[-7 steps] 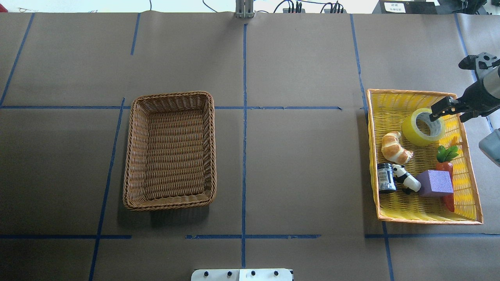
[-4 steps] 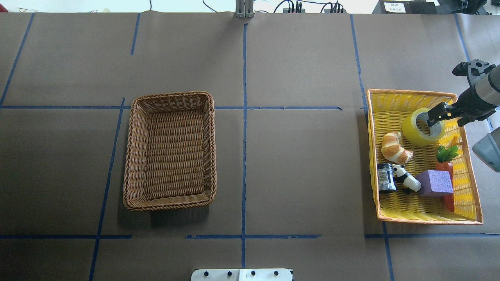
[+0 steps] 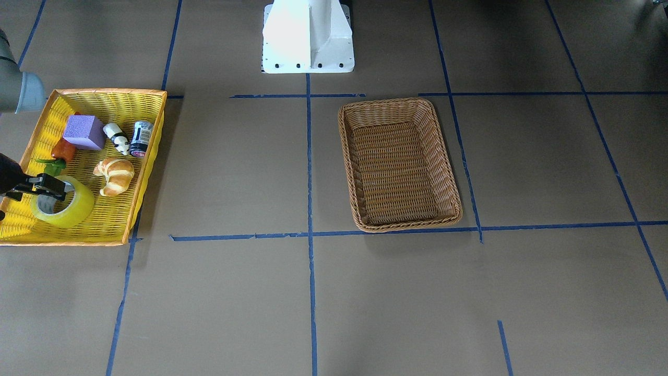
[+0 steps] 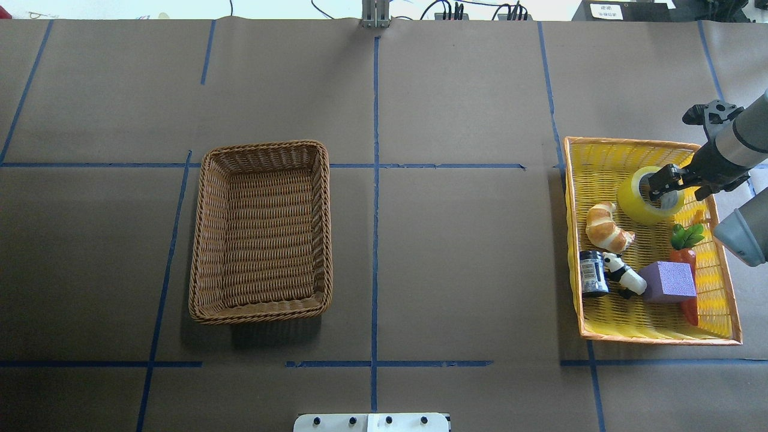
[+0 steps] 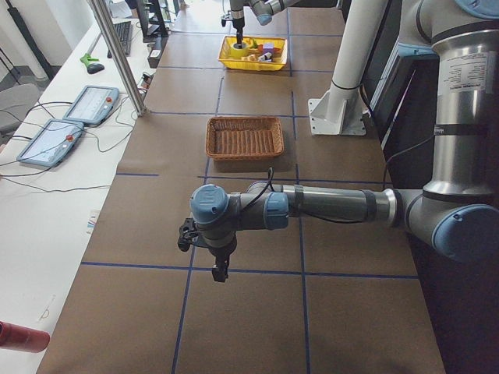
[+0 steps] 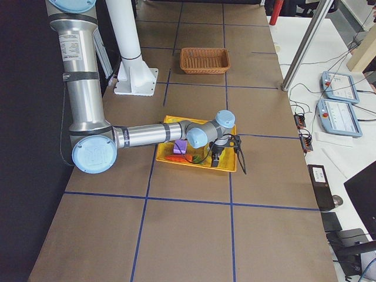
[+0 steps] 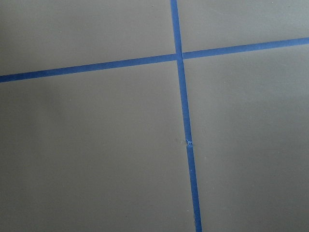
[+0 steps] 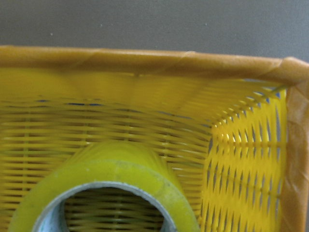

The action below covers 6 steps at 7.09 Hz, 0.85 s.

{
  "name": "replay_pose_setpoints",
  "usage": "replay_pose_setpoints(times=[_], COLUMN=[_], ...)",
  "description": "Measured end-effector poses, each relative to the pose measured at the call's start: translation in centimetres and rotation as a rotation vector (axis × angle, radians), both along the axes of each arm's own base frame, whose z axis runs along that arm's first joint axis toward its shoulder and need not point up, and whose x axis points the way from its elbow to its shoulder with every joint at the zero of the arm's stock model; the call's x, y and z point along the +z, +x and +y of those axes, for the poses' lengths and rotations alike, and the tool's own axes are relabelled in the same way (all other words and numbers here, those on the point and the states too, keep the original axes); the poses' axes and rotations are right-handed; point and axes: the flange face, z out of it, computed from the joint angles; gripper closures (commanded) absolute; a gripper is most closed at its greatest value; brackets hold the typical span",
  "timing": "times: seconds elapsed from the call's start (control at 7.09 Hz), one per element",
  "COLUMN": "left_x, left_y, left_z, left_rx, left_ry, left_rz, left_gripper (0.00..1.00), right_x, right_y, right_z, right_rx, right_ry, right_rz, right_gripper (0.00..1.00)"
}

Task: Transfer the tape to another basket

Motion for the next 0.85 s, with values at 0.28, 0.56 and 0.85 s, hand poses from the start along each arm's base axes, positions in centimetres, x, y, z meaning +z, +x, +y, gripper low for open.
replay_pose_setpoints(times=[0.28,0.56,0.85], left_x=[0.01,-0.01,-0.01], left_y=[0.0,0.0,0.0], left_z=[0.04,0.05,0.05], left_rx=[-0.001,-0.001,-0.002], left_ry=[-0.002,-0.002,-0.003], left_rz=[0.0,0.0,0.0], left_gripper=[0.0,0.0,0.0], right_x=[0.25,0.26,0.3], right_y=[-0.07,-0.15,-0.31], right_z=[-0.01,-0.02,0.02], right_rx=[-0.001,-0.001,-0.004], right_ry=[-0.004,-0.005,-0.005], right_rz=[0.003,0.004,0.005], right_gripper=[0.25,0.49,0.54])
